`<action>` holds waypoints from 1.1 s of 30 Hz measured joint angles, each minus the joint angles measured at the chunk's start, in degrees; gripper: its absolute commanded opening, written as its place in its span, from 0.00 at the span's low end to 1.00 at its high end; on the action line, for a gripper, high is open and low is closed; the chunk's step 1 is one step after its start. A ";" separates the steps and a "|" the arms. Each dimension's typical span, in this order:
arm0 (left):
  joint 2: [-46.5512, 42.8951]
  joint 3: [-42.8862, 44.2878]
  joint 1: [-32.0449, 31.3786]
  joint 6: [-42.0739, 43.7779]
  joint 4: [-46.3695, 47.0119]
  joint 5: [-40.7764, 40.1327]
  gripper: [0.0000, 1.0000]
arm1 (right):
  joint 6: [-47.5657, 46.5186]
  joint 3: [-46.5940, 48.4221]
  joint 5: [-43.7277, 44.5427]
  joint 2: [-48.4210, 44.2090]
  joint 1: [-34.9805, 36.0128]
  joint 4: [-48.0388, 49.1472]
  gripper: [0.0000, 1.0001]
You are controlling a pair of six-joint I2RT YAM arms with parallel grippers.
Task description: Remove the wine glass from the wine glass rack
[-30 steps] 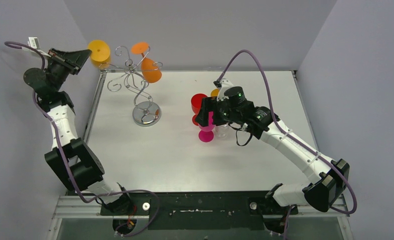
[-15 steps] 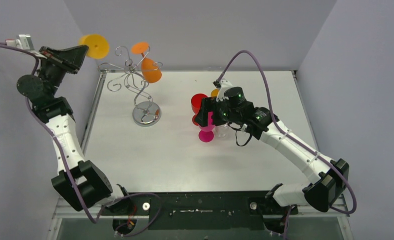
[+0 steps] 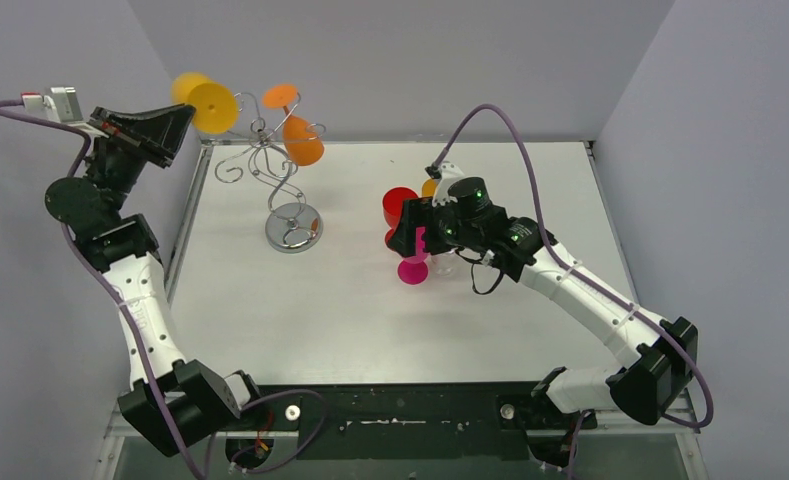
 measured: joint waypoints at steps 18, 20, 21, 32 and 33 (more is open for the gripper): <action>-7.63 -8.00 -15.96 -5.29 9.81 1.53 0.00 | 0.04 -4.02 -1.16 -3.91 0.35 5.66 0.87; -7.85 -8.17 -20.48 -2.86 7.78 1.66 0.00 | 0.07 -4.72 -1.31 -4.81 0.35 6.54 0.87; -8.02 -8.31 -22.69 -1.29 6.27 1.75 0.00 | 0.07 -5.27 -1.31 -5.53 0.35 7.39 0.87; -10.75 -12.96 -36.48 8.57 -3.82 1.31 0.00 | 0.22 -13.49 -5.09 -18.62 0.37 22.97 0.80; -10.91 -13.62 -37.38 9.09 -4.50 1.20 0.00 | 0.22 -13.62 -5.68 -19.34 0.37 24.37 0.80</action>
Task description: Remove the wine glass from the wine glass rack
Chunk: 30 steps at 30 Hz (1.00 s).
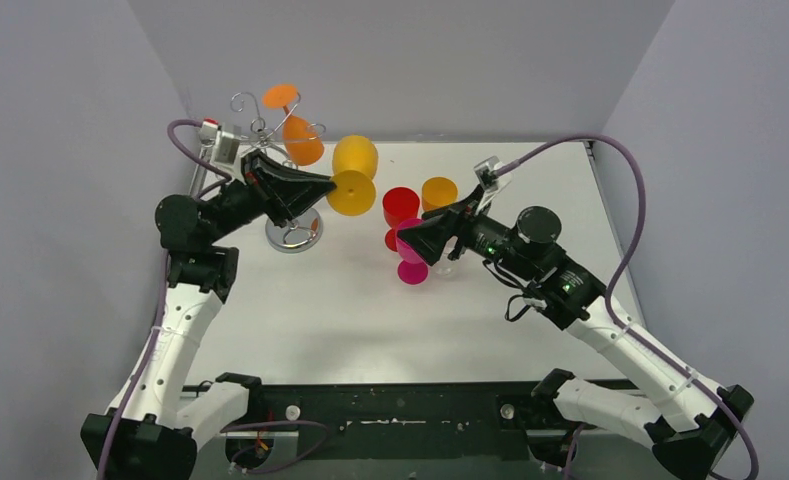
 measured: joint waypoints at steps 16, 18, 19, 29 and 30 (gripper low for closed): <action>-1.75 -9.22 -13.77 6.93 -7.23 -6.82 0.00 | 1.33 0.02 -7.58 2.10 2.36 6.36 0.34; -1.79 -9.86 -14.03 7.02 -7.48 -7.30 0.00 | 1.42 0.02 -7.82 2.49 2.36 6.38 0.24; -1.84 -10.14 -14.12 7.04 -7.61 -7.54 0.00 | 1.44 0.02 -7.82 2.62 2.36 6.36 0.18; -4.20 -11.74 -14.14 8.13 -8.52 -8.09 0.39 | 2.34 0.02 -9.77 3.17 2.29 7.10 0.00; -4.26 -11.87 -14.14 7.98 -8.81 -7.69 0.43 | 2.36 0.00 -10.10 3.17 2.29 7.34 0.00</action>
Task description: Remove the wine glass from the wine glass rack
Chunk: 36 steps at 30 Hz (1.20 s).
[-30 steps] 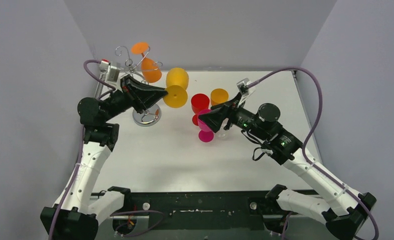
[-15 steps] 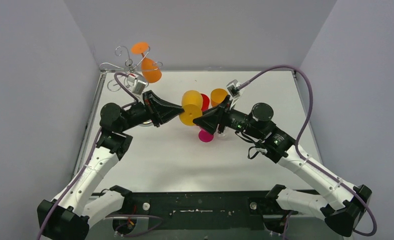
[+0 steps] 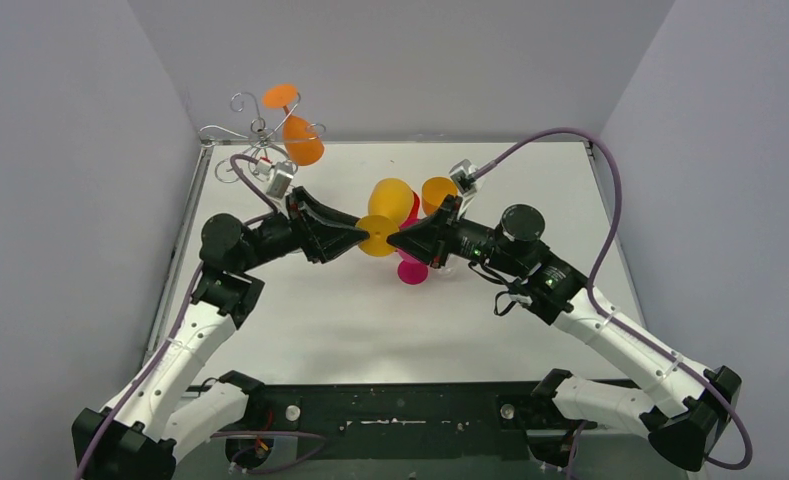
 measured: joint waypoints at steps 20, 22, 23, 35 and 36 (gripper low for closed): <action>0.90 -10.23 -0.20 -11.89 11.58 4.87 0.37 | -0.02 -2.10 -2.73 0.22 0.00 3.52 0.00; 0.94 -10.23 -0.22 -13.07 13.22 4.74 0.32 | -0.04 -2.10 -3.15 0.76 0.00 3.67 0.00; 0.94 -10.23 -0.31 -13.75 14.34 4.68 0.28 | -0.02 -2.10 -3.32 1.14 0.00 3.69 0.00; 2.45 -11.85 -2.25 -16.09 18.45 4.96 0.22 | 0.22 -2.19 -4.57 2.32 0.00 4.31 0.00; 2.45 -11.85 -2.29 -16.00 18.36 4.94 0.18 | 0.28 -2.23 -4.57 2.32 0.00 4.33 0.00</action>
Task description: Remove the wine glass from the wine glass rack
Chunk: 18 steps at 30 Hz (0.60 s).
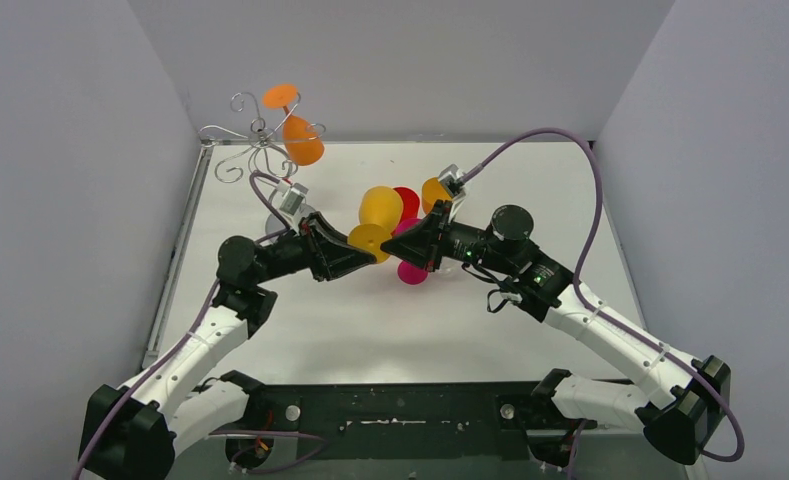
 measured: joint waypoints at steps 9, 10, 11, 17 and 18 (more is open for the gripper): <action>0.00 0.00 -0.79 1.01 -0.02 -0.59 0.00 | 0.87 -0.02 -0.63 0.02 -0.04 0.63 0.14; 0.00 0.00 -0.85 1.01 -0.02 -0.63 0.00 | 0.98 -0.04 -0.63 0.00 -0.04 0.63 0.16; 0.00 -0.13 -0.92 1.03 0.15 -0.81 0.00 | 1.11 -0.04 -0.61 0.00 -0.04 0.66 0.17; -0.63 -2.08 -2.12 2.97 -0.28 -1.03 0.00 | 1.01 -0.02 -0.52 0.00 -0.22 0.02 0.31; -0.98 -2.34 -2.23 3.56 -0.61 -1.05 0.00 | 0.96 -0.02 -0.48 0.00 -0.44 -0.31 0.33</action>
